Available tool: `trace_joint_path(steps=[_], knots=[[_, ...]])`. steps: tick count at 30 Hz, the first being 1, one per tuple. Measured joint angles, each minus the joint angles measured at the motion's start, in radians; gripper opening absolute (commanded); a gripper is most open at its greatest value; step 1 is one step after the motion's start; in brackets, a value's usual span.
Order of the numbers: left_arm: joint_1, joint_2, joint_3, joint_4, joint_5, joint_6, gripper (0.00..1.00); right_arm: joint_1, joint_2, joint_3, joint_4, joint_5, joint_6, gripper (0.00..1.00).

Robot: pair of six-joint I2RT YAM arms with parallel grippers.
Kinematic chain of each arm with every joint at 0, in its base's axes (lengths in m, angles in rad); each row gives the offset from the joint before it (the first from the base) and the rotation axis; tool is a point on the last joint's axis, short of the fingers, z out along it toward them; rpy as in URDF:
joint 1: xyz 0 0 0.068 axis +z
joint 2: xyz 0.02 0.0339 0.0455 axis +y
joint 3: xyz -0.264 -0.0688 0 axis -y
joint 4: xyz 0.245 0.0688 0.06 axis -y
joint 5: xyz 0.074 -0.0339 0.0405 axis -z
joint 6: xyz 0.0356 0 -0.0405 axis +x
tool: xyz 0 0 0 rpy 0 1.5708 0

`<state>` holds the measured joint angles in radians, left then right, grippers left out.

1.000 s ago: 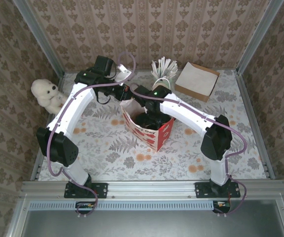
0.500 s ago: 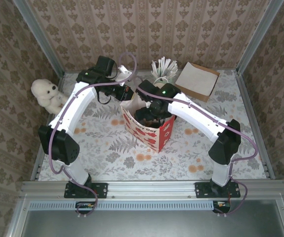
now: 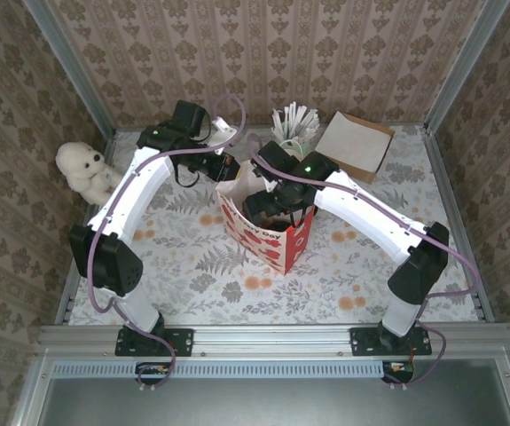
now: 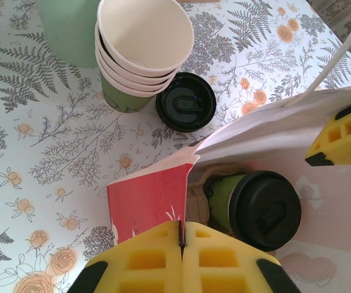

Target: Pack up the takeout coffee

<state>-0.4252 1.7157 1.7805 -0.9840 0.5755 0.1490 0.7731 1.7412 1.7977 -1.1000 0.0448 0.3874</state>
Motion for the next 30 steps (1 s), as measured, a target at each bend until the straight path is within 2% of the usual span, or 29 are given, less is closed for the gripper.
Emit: trace_joint_path(steps=[14,24,27,30], knots=[[0.000,0.000,0.000,0.001,0.000,-0.009,0.00,0.000,-0.054,0.000,-0.009,-0.026,-0.075,1.00],[0.000,-0.016,-0.031,0.032,-0.031,-0.066,0.00,0.000,-0.238,-0.027,-0.002,-0.132,-0.110,1.00],[0.001,-0.029,-0.048,0.047,-0.052,-0.098,0.00,0.002,-0.304,-0.084,0.020,-0.127,-0.084,1.00],[0.002,-0.038,-0.060,0.052,-0.068,-0.133,0.00,0.004,-0.362,-0.119,0.028,-0.066,-0.008,1.00]])
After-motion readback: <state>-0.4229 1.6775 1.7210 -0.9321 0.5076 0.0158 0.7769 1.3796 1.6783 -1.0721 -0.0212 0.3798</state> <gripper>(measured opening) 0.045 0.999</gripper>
